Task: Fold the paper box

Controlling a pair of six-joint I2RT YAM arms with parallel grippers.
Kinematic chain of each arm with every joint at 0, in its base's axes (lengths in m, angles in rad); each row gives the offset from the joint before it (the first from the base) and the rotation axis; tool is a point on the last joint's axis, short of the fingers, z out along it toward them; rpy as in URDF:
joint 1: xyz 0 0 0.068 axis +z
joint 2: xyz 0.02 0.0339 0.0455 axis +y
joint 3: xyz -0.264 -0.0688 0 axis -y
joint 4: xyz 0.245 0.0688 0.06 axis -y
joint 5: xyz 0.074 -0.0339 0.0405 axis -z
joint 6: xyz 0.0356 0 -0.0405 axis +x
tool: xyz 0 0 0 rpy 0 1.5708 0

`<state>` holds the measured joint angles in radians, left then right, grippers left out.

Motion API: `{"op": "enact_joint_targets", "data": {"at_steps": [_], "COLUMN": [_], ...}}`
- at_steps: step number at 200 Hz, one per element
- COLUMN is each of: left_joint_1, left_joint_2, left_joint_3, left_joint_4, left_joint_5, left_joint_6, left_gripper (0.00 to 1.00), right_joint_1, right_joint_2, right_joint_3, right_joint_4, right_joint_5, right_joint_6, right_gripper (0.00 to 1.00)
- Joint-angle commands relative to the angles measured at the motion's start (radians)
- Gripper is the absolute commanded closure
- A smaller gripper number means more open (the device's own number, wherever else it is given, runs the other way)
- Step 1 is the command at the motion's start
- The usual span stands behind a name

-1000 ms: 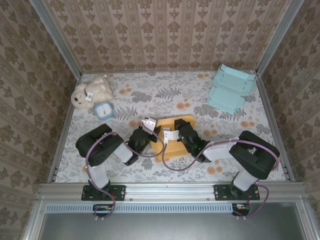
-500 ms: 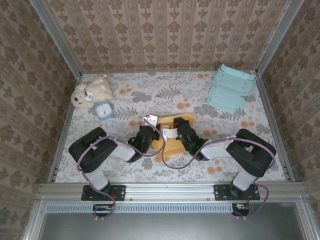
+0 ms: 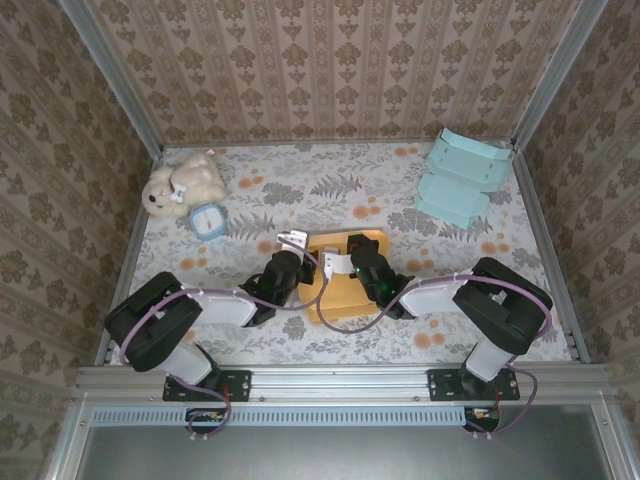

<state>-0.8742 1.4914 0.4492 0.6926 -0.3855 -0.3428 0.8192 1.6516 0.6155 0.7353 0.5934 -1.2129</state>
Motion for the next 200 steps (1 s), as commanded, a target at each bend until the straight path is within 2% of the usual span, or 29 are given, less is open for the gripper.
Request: {"op": "enact_joint_targets", "data": {"at_steps": [1,19,44,100,178,200], "left_joint_1": [-0.01,-0.009,-0.01,0.012,0.03,0.03], "left_joint_2": [-0.049,-0.095,-0.144,-0.051,0.085,0.133], "left_joint_3": [-0.036,-0.055,-0.064,-0.04,0.005,0.03], "left_joint_4": [-0.067,-0.093,-0.104,-0.005,0.168,0.187], "left_joint_5": [-0.009,-0.009,0.003,0.095,0.072,0.039], "left_joint_6": [-0.036,-0.033,-0.015,0.061,0.066,0.054], "left_gripper": [0.61,0.55,0.53,0.53,0.65,0.71], "right_joint_1": [-0.011,-0.012,-0.012,-0.011,-0.011,-0.012], "right_joint_2": [-0.007,-0.013,-0.018,-0.022,-0.021,-0.024], "right_joint_3": [0.003,0.001,0.001,0.0,0.001,0.001], "right_joint_4": [-0.105,-0.104,-0.105,-0.11,-0.12,-0.122], "right_joint_5": [0.042,0.04,0.037,0.032,0.02,0.022], "right_joint_6": [0.057,0.062,0.066,0.07,0.078,0.079], "right_gripper": [1.0,1.0,1.0,1.0,1.0,1.0]}}
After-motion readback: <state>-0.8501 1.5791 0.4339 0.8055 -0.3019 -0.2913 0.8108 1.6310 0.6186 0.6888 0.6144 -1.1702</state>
